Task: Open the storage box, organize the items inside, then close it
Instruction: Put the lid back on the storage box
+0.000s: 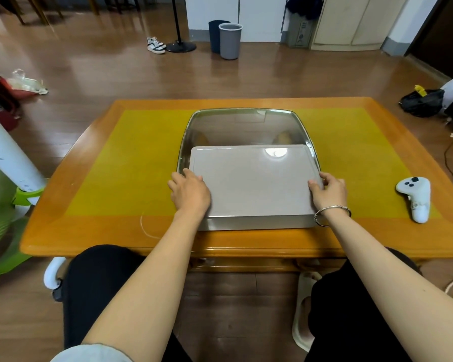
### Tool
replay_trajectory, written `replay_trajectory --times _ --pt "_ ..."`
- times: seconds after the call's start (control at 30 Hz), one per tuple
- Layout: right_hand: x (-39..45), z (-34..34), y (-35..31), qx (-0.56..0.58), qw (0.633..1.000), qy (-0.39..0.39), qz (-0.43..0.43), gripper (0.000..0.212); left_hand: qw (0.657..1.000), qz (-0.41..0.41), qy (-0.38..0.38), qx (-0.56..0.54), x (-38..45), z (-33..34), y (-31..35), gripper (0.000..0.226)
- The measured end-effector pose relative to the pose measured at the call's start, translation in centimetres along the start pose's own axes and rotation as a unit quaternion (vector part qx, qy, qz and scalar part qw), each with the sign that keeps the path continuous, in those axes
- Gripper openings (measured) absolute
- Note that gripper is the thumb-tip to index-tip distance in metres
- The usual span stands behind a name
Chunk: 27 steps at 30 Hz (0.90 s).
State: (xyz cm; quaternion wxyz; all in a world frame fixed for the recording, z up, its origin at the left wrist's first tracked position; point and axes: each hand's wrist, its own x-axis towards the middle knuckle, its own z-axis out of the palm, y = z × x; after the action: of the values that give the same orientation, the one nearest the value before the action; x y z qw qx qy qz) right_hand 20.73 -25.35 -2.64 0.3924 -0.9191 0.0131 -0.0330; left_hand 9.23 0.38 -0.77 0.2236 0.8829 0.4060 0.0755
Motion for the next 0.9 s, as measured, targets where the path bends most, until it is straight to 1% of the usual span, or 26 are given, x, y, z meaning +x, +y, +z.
replay_trajectory --times 0.07,0.13,0.2,0.33,0.53,0.67,0.8,0.87,0.9 --pt "-0.6 0.3 0.3 -0.016 1.000 0.002 -0.006 0.046 1.000 -0.004 -0.020 0.012 -0.2 0.3 0.0 0.055" --pt "-1.3 0.8 0.5 -0.022 0.999 0.016 -0.021 0.046 0.999 0.027 -0.036 0.006 -0.5 0.7 -0.2 0.056" --pt "-1.5 1.1 0.6 -0.011 0.999 0.036 -0.035 0.045 0.998 0.062 -0.028 0.007 -0.6 0.9 -0.3 0.053" --pt "-0.4 1.6 0.3 0.005 0.996 0.066 -0.054 0.041 0.997 0.077 0.000 0.017 0.6 1.4 0.0 0.049" --pt "3.2 2.3 -0.9 0.013 0.997 0.061 -0.047 0.039 0.996 0.091 0.010 0.018 3.7 2.1 1.8 0.049" --pt "5.0 2.7 -1.6 0.016 0.997 0.060 -0.045 0.038 0.995 0.099 -0.003 0.018 5.7 2.1 3.2 0.049" --pt "6.1 2.8 -1.6 0.022 0.996 0.062 -0.058 0.033 0.995 0.093 0.000 0.024 6.3 2.3 3.7 0.049" --pt "6.1 2.8 -1.6 0.021 0.997 0.050 -0.049 0.036 0.996 0.091 -0.009 0.020 6.6 2.4 3.5 0.049" --pt "5.7 2.5 -2.0 0.016 0.999 0.034 -0.038 0.037 0.996 0.090 -0.026 0.012 6.4 2.2 3.6 0.049"
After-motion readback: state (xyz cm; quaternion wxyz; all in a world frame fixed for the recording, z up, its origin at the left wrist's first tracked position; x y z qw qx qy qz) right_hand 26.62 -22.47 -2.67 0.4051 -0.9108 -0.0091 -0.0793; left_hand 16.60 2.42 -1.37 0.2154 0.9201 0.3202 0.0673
